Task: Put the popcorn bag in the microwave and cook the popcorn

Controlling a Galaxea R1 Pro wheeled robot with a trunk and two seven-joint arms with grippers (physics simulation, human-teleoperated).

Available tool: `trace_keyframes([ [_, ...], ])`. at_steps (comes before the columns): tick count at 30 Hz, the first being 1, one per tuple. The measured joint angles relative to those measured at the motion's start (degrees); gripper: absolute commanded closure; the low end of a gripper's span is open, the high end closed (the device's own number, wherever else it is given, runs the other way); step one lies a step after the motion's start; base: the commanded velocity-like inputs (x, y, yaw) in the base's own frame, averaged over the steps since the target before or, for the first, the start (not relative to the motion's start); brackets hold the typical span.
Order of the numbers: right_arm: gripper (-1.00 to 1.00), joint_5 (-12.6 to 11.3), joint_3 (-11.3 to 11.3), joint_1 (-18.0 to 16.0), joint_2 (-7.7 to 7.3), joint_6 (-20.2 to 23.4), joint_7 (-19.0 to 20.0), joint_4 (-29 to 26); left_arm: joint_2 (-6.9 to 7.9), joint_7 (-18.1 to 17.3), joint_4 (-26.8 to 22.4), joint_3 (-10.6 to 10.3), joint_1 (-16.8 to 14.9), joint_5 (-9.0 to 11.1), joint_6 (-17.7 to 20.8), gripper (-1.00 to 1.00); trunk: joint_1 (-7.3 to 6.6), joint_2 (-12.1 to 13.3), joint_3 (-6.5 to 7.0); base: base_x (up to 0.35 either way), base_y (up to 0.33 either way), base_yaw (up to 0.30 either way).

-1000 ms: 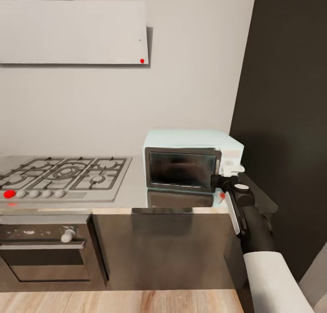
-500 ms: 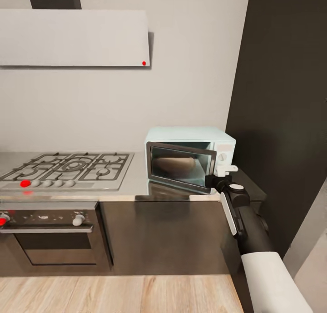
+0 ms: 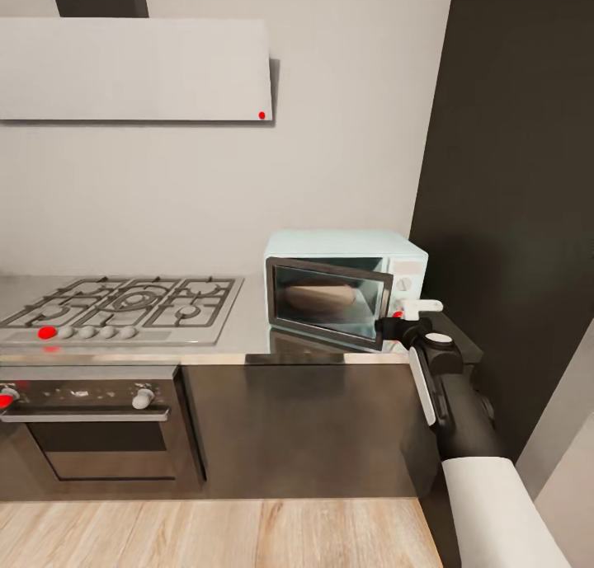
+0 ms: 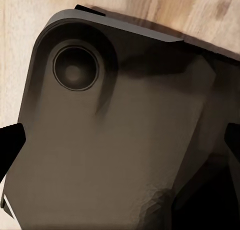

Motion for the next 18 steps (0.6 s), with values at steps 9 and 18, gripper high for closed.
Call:
trace_keyframes([
  [9,-1.0,0.0,0.2,0.0,-0.94,9.0,5.5,0.6,0.0,0.0,0.0,0.0,0.0,0.0,0.0,-1.0,0.0,0.0,0.0,0.0,0.0,0.0],
  [18,-1.0,4.7,-4.6,0.0,-10.34,3.8,5.8,3.4,-0.04,0.0,0.0,0.0,0.0,0.0,0.0,-1.0,0.0,0.0,0.0,0.0,0.0,0.0],
])
